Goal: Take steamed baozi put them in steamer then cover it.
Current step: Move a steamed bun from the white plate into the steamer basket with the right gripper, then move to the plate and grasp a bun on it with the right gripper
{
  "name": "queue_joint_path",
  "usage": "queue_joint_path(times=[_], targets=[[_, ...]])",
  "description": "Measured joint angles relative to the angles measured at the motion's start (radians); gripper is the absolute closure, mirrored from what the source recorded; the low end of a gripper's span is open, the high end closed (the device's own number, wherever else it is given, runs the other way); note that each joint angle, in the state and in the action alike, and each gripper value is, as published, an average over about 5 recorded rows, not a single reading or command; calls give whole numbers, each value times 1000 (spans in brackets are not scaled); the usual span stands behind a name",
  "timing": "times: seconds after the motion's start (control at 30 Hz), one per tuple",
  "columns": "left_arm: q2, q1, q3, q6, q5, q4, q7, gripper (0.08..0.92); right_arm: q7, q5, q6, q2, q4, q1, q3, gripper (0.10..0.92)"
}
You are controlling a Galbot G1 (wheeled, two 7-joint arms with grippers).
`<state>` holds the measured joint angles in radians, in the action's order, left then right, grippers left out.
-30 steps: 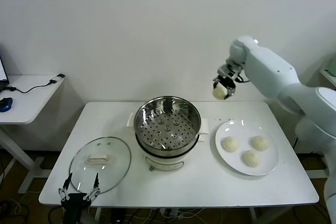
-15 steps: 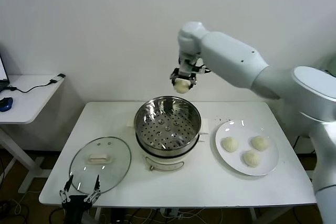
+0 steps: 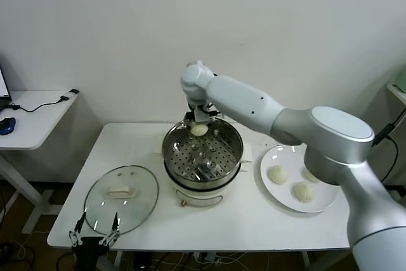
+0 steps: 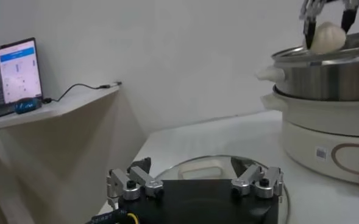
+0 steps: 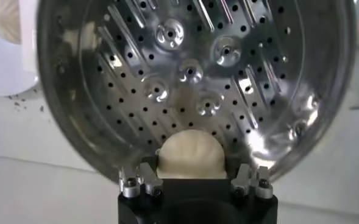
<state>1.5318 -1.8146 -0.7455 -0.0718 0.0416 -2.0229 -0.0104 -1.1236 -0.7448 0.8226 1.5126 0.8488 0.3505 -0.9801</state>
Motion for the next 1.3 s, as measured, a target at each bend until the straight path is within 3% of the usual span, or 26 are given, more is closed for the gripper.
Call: queue_joint_path(times=[0.27,0.53,0.8,1.07,1.3], targets=[[-3,1,0,8,0,-4,1,177,16,-54,2,20,-35,-51,14,318],[-2,2,0,11,2,-7,3,177,17,-60,1,22,-42,-65,23,211],[1,-5,0,11,5,-12,7,177,-3,-9,1,-6,-8,-38,34,203],[-1,-8,4,12,13,-25,4,177,-7,158,-77,-120,114,73,-12,203],[-3,-10,15,10,22,-39,3,177,18,460,-336,-315,248,234,-162,203]])
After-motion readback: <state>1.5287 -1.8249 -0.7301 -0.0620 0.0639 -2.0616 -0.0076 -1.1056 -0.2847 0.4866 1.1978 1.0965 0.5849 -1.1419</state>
